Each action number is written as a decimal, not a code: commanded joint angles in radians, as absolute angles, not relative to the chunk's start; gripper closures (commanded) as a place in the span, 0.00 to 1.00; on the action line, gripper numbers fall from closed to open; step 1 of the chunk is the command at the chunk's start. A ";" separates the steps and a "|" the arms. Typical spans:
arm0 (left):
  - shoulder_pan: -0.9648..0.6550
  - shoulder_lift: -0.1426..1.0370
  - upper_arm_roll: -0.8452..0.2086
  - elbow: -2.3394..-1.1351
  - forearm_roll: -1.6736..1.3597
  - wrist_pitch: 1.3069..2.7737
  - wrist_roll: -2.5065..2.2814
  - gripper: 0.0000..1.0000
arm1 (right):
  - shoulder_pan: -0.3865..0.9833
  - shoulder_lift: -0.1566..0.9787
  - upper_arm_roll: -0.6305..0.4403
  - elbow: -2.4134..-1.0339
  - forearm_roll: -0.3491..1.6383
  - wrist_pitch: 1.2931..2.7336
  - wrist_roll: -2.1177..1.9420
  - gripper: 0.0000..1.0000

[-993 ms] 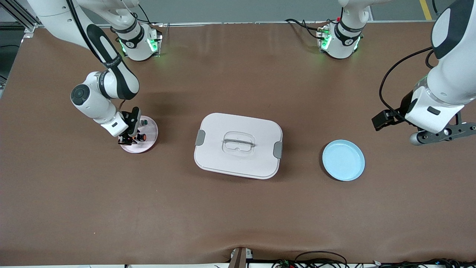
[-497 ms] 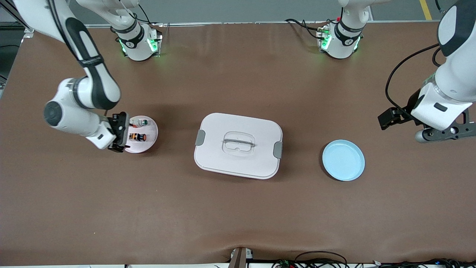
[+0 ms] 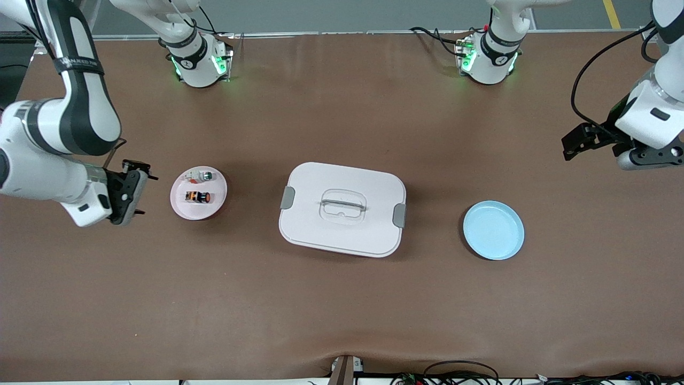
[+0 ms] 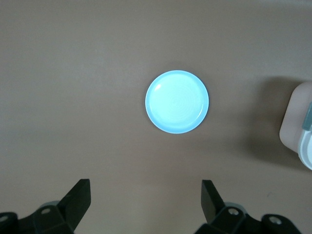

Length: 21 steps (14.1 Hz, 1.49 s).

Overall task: Transfer orange switch to right arm and place
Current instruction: 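Open the right gripper and raise it away from the white plate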

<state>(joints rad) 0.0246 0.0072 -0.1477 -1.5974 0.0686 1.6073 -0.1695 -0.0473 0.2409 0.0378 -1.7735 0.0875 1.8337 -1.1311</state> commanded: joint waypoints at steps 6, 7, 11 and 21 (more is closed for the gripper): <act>0.008 -0.069 -0.140 -1.618 0.021 1.506 -0.147 0.00 | -0.077 0.209 0.038 -1.550 0.031 1.603 -0.704 0.00; 0.003 -0.078 -0.137 -1.618 0.020 1.502 -0.143 0.00 | -0.072 0.207 0.038 -1.525 0.009 1.565 -0.652 0.00; 0.002 -0.089 -0.137 -1.618 0.020 1.499 -0.109 0.00 | -0.072 0.206 0.046 -1.416 0.002 1.416 -0.266 0.00; 0.011 -0.078 -0.135 -1.591 -0.002 1.500 -0.107 0.00 | -0.100 0.166 0.048 -1.330 0.008 1.358 -0.054 0.00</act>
